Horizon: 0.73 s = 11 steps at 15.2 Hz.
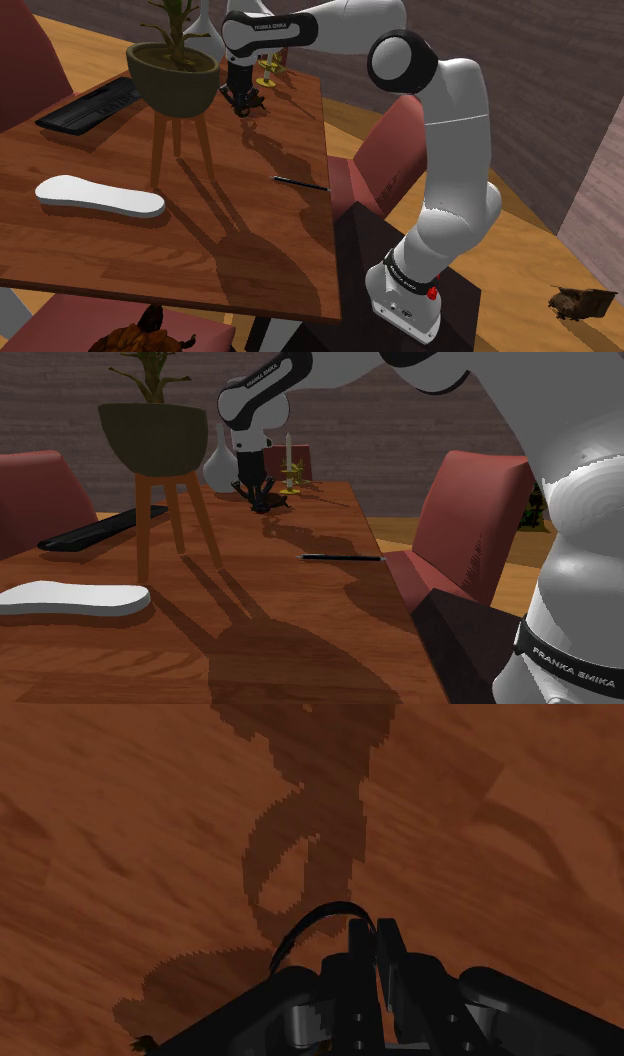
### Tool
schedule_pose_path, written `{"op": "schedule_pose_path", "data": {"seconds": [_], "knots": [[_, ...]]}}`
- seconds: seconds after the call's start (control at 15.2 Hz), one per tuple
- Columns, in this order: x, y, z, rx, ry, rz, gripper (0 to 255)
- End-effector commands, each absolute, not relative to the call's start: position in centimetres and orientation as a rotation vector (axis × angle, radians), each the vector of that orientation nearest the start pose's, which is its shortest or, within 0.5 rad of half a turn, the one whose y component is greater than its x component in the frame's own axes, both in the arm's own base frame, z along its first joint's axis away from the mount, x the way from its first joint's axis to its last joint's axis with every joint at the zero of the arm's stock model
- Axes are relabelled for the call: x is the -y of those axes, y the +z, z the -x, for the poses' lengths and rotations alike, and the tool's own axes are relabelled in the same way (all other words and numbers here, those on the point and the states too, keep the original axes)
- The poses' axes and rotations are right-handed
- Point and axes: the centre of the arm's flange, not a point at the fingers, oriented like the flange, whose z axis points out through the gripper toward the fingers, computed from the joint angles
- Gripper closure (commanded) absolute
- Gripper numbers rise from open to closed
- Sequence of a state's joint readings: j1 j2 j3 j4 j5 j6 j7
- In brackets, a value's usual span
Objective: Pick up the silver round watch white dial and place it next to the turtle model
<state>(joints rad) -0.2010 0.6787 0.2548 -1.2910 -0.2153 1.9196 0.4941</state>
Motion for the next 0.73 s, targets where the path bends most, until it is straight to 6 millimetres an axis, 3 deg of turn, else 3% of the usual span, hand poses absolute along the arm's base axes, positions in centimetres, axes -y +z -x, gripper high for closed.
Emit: {"op": "schedule_pose_path", "data": {"seconds": [0.0, 0.13, 0.2, 0.53, 0.66], "knots": [[1.9, 35.3, -73.1, -0.658, 0.026, 3.121, 255], [1.9, 35.3, -73.1, -0.658, 0.026, 3.121, 255], [1.9, 35.3, -73.1, -0.658, 0.026, 3.121, 0], [1.9, 35.3, -73.1, -0.658, 0.026, 3.121, 0], [1.8, 38.0, -73.2, -0.658, 0.026, 3.121, 0]]}}
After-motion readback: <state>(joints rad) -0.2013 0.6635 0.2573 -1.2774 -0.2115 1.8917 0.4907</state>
